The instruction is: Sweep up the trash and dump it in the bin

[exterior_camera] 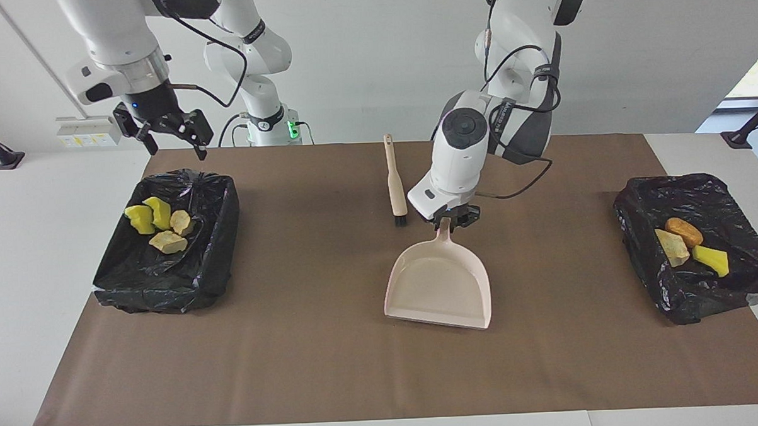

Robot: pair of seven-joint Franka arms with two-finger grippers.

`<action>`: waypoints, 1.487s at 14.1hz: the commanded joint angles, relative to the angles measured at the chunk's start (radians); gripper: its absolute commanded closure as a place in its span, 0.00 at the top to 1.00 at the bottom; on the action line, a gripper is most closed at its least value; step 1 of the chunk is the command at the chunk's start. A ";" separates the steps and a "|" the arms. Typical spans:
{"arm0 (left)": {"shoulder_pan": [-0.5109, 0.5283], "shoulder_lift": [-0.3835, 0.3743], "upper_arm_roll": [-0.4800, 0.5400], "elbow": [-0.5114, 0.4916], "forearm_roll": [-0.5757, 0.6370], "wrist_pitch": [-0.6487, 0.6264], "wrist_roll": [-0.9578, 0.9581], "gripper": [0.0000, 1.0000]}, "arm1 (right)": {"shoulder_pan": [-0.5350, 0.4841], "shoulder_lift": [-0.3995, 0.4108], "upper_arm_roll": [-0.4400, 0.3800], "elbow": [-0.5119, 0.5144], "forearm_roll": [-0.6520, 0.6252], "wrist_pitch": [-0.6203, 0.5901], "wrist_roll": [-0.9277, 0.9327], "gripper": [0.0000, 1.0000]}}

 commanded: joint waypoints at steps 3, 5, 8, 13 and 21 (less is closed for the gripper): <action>-0.074 0.231 0.029 0.285 -0.011 -0.026 -0.199 0.00 | -0.026 -0.062 -0.045 -0.084 0.070 0.009 -0.037 1.00; -0.074 0.233 0.026 0.279 -0.010 -0.010 -0.211 0.00 | -0.021 -0.062 -0.037 -0.086 0.077 0.022 -0.022 1.00; -0.077 0.222 0.026 0.217 -0.013 0.048 -0.211 0.00 | -0.020 -0.065 -0.037 -0.089 0.111 0.008 0.001 1.00; -0.064 0.101 0.028 0.103 -0.008 0.042 -0.197 1.00 | -0.012 -0.062 -0.030 -0.092 0.038 0.035 -0.054 1.00; 0.183 -0.551 0.031 -0.452 0.000 -0.016 0.066 1.00 | -0.012 -0.057 -0.011 -0.081 0.045 0.028 -0.053 1.00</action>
